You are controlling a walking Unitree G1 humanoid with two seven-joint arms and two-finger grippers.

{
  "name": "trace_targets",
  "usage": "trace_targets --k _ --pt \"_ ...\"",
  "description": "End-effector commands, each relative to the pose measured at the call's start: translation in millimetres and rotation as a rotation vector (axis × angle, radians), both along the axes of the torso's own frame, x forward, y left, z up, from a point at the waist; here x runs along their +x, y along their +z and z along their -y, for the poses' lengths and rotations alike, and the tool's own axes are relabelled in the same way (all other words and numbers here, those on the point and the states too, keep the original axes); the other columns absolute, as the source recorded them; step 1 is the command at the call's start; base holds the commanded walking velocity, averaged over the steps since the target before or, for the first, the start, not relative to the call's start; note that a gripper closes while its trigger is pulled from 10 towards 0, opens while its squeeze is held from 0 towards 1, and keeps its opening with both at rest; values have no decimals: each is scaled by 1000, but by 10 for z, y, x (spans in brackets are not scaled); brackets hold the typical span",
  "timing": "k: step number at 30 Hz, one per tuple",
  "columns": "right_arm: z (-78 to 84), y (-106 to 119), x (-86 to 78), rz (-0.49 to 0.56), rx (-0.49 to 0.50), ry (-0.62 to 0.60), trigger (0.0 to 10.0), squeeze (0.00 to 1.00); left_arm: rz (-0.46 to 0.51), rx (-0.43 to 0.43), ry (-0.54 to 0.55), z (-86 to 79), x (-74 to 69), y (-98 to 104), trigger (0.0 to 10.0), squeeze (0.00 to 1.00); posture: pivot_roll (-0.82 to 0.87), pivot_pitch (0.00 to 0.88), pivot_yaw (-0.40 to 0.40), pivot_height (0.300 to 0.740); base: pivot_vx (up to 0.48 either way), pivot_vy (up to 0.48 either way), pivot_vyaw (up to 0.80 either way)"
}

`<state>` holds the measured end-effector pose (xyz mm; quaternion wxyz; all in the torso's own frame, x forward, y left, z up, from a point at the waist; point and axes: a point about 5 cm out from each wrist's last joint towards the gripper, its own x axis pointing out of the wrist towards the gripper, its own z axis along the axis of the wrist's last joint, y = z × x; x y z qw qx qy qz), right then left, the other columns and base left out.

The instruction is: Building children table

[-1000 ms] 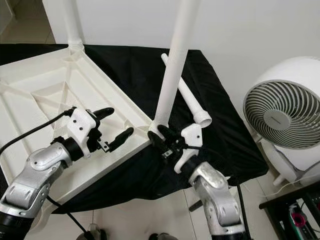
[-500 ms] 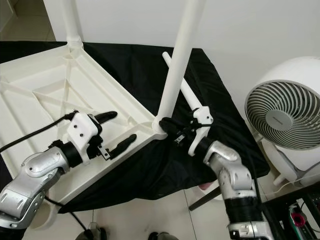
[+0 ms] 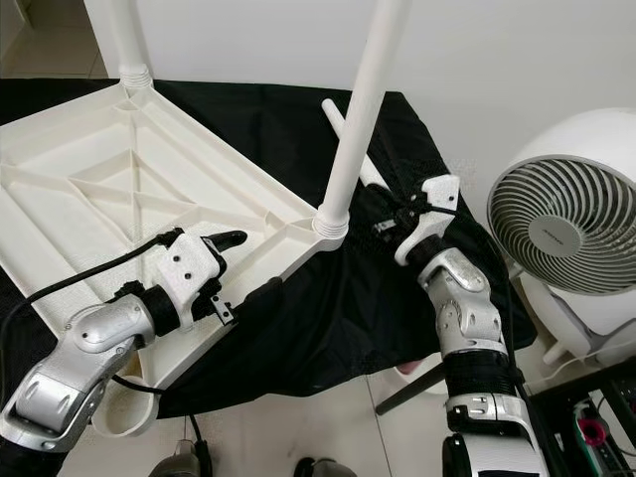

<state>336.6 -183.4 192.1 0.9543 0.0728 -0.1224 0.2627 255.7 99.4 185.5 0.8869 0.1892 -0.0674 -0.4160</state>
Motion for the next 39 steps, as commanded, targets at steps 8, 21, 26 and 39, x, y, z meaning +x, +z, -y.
trace_targets --k 8,21,26,39 --pt "-249 -66 -291 -26 73 203 10000 0 -78 66 312 -155 275 -215 10000 0 116 162 -84 740 0 0 0" --pt "-464 51 -694 -24 144 345 10000 0 -199 97 590 -438 564 -363 10000 0 96 169 -53 740 0 0 0" --pt "-486 58 -732 -34 168 332 10000 0 -218 109 607 -459 600 -380 4510 0 93 166 -48 740 0 0 0" --pt "-570 16 -824 -65 209 316 10000 0 -165 1 516 -274 664 -140 10000 0 96 146 -49 740 0 0 0"
